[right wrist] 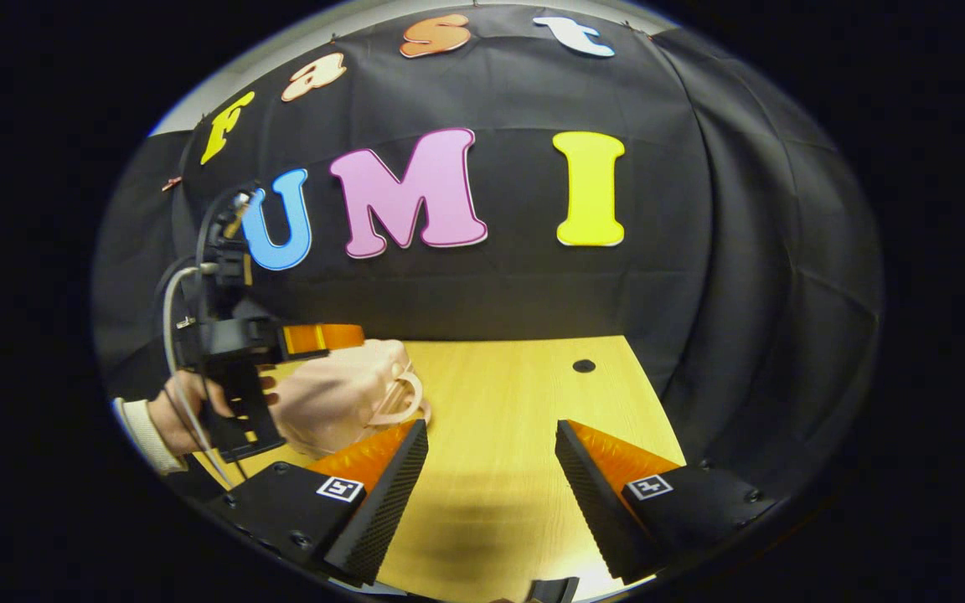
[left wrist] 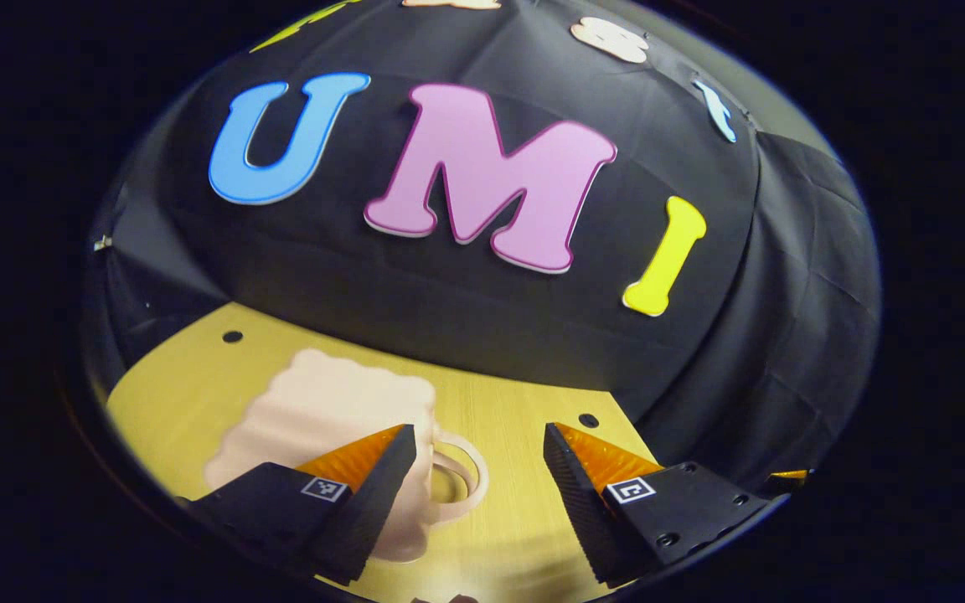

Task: First open the suitcase, pack the skin care products into it, and then close the suitcase.

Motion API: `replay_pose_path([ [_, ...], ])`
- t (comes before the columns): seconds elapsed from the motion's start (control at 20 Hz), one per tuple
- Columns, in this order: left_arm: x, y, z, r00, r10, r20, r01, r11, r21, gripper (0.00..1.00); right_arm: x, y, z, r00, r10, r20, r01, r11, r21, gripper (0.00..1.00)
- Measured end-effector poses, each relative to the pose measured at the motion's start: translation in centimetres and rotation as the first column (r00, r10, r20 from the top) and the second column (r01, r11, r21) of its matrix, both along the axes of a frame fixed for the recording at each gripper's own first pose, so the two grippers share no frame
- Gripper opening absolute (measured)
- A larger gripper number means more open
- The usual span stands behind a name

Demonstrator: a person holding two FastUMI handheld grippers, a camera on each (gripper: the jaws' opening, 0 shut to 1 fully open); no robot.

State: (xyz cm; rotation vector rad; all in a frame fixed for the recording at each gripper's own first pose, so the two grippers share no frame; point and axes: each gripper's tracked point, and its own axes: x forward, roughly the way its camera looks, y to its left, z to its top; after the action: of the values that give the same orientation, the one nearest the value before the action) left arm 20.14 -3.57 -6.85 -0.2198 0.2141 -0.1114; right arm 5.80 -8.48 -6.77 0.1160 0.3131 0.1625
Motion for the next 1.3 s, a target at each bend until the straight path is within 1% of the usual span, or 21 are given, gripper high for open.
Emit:
replay_pose_path([
  [0.1,-3.8,2.0,3.5,0.996,0.01,0.088,-0.013,0.999,0.036,0.96,-0.3,1.3,1.3,1.0,-0.002,0.026,0.002,1.0,0.006,0.98],
  [0.2,-7.6,2.6,5.8,0.988,-0.031,0.149,0.024,0.999,0.048,0.96,-1.0,2.4,2.3,0.999,-0.017,0.045,0.016,1.0,0.012,0.98],
  [0.25,-9.4,3.2,6.4,0.985,-0.032,0.169,0.022,0.998,0.056,0.96,-1.5,2.9,2.7,0.998,-0.027,0.054,0.026,1.0,0.016,0.97],
  [0.35,-12.2,5.4,5.8,0.985,0.017,0.169,-0.03,0.997,0.072,0.96,-2.4,3.9,3.3,0.996,-0.045,0.076,0.043,0.999,0.018,0.97],
  [0.4,-13.7,6.7,4.7,0.987,0.061,0.149,-0.071,0.996,0.062,0.96,-2.8,4.3,3.4,0.995,-0.055,0.085,0.054,0.998,0.013,0.97],
  [0.45,-15.3,7.5,3.4,0.988,0.103,0.118,-0.107,0.994,0.028,0.96,-3.2,4.6,3.4,0.994,-0.066,0.092,0.066,0.998,0.006,0.97],
  [0.5,-16.5,7.7,2.1,0.989,0.107,0.1,-0.107,0.994,-0.003,0.96,-3.6,5.2,3.2,0.993,-0.072,0.094,0.072,0.997,0.003,0.98],
  [0.55,-17.6,8.1,0.9,0.99,0.114,0.082,-0.114,0.993,-0.012,0.96,-4.0,6.1,2.8,0.994,-0.066,0.092,0.066,0.998,0.001,0.97],
  [0.6,-18.5,8.8,-0.6,0.991,0.123,0.059,-0.123,0.992,0.001,0.96,-4.5,7.0,2.3,0.995,-0.059,0.084,0.06,0.998,-0.009,0.97],
  [0.65,-19.1,9.6,-1.3,0.991,0.119,0.055,-0.121,0.992,0.029,0.96,-5.0,7.8,1.9,0.995,-0.052,0.085,0.054,0.998,-0.024,0.97],
  [0.75,-19.5,10.9,-1.2,0.991,0.109,0.075,-0.115,0.99,0.079,0.96,-5.8,9.0,1.1,0.996,-0.048,0.078,0.052,0.998,-0.045,0.97],
  [0.85,-19.1,10.6,-0.4,0.992,0.084,0.092,-0.092,0.992,0.088,0.96,-6.4,10.4,0.7,0.997,-0.041,0.065,0.043,0.998,-0.039,0.98],
  [0.95,-18.6,11.6,0.6,0.99,0.07,0.126,-0.084,0.991,0.107,0.96,-6.5,10.7,1.4,0.996,-0.049,0.078,0.053,0.998,-0.043,0.98],
  [1.05,-19.1,11.9,1.1,0.986,0.06,0.157,-0.083,0.986,0.143,0.96,-6.3,10.8,1.9,0.994,-0.063,0.093,0.067,0.997,-0.038,0.98],
  [1.2,-19.1,12.2,1.9,0.982,0.045,0.181,-0.078,0.98,0.18,0.96,-6.2,11.1,2.4,0.992,-0.078,0.097,0.08,0.996,-0.025,0.97],
  [1.3,-18.8,12.2,2.2,0.98,0.026,0.195,-0.065,0.978,0.196,0.96,-6.4,10.9,2.6,0.991,-0.09,0.101,0.094,0.995,-0.036,0.97],
])
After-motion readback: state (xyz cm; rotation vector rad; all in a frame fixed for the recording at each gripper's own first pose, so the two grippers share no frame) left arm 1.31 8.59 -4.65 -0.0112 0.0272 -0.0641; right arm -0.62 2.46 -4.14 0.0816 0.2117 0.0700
